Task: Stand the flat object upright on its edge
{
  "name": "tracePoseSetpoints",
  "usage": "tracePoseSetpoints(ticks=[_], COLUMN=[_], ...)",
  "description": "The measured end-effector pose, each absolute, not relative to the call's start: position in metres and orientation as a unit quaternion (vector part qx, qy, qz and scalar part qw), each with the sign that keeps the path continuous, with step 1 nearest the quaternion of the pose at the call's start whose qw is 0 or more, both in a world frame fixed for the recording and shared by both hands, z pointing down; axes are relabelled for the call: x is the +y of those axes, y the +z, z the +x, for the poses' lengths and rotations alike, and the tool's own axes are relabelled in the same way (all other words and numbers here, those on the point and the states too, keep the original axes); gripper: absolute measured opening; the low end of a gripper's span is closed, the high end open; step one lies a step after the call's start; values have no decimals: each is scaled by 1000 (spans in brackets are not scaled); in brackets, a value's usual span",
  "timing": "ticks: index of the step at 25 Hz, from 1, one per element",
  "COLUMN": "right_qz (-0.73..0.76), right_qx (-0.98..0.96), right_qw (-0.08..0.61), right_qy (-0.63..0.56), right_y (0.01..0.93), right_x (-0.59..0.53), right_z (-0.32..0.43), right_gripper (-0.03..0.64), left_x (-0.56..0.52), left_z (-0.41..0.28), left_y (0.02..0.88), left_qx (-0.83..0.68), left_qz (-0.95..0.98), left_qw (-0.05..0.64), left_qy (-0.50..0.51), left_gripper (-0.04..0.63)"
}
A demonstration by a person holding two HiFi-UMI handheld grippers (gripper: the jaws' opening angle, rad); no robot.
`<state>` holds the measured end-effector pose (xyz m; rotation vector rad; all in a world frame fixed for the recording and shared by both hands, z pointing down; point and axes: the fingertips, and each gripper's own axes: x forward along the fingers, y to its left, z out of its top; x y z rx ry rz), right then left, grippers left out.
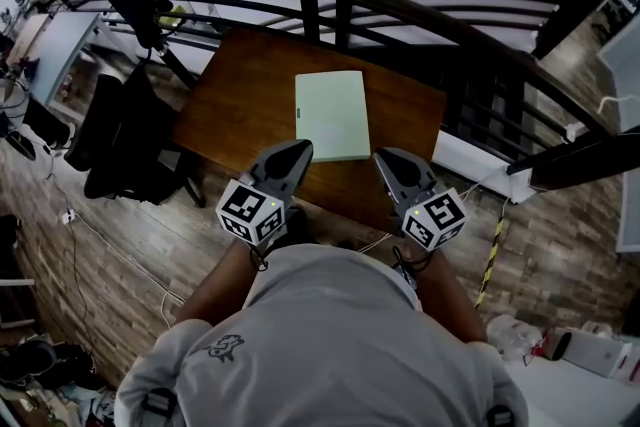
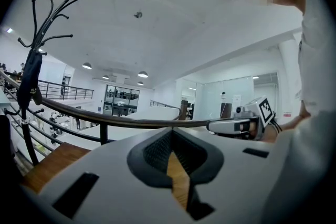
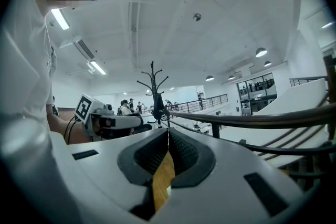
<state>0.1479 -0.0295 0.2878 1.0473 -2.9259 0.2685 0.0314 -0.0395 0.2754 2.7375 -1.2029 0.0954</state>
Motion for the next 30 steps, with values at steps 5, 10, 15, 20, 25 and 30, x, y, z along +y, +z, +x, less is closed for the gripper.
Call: tracePoseSetpoints(ticks=[5, 10, 15, 20, 25, 30], right_qz=[335, 342, 351, 364, 378, 399], right_qx=[-938, -936, -932, -927, -921, -912], right_qw=[15, 19, 20, 16, 18, 24], right_qy=[87, 88, 88, 88, 89, 96], right_y=[286, 286, 284, 275, 275, 285], right_x=[-48, -73, -97, -124, -142, -152], right_z=[135, 115, 89, 57, 28, 13], right_gripper=[34, 34, 34, 34, 34, 34], left_x=[-55, -79, -106, -136, -157, -173], left_z=[17, -7, -36, -67, -92, -108], left_y=[277, 277, 274, 266, 266, 277], left_qx=[-401, -400, -393, -382, -362, -341], left_qz=[912, 912, 915, 920, 928, 935], left_qw=[79, 78, 79, 76, 80, 88], left_qy=[34, 34, 37, 39, 43, 47], left_gripper=[14, 14, 14, 14, 14, 14])
